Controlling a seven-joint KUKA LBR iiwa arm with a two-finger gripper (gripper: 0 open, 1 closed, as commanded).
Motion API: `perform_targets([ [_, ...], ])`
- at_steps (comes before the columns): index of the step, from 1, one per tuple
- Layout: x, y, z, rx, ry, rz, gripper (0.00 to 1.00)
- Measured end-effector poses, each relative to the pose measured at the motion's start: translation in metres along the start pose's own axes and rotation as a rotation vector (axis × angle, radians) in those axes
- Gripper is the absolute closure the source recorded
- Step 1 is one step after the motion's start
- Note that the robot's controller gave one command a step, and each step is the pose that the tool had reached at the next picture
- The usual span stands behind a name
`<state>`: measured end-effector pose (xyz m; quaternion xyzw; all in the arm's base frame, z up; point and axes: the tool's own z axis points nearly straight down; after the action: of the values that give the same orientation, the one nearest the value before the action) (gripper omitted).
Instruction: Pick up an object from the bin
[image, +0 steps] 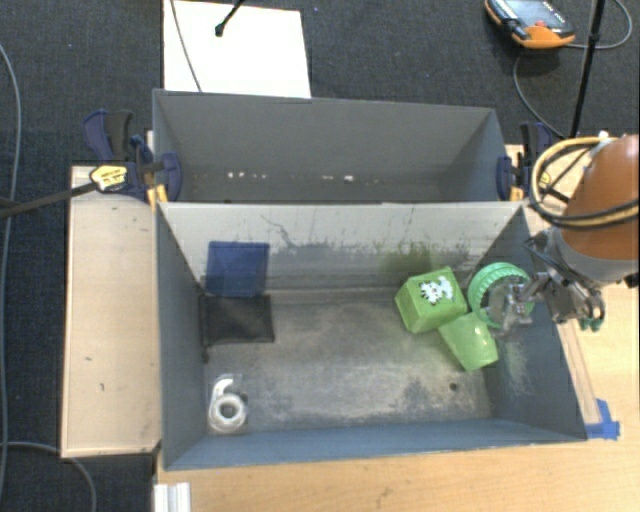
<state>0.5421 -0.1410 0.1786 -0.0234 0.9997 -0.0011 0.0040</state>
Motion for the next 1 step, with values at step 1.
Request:
perform_targets([
  [1,0.0000,0.0000,0.0000,0.000,0.000,-0.001,1.00],
])
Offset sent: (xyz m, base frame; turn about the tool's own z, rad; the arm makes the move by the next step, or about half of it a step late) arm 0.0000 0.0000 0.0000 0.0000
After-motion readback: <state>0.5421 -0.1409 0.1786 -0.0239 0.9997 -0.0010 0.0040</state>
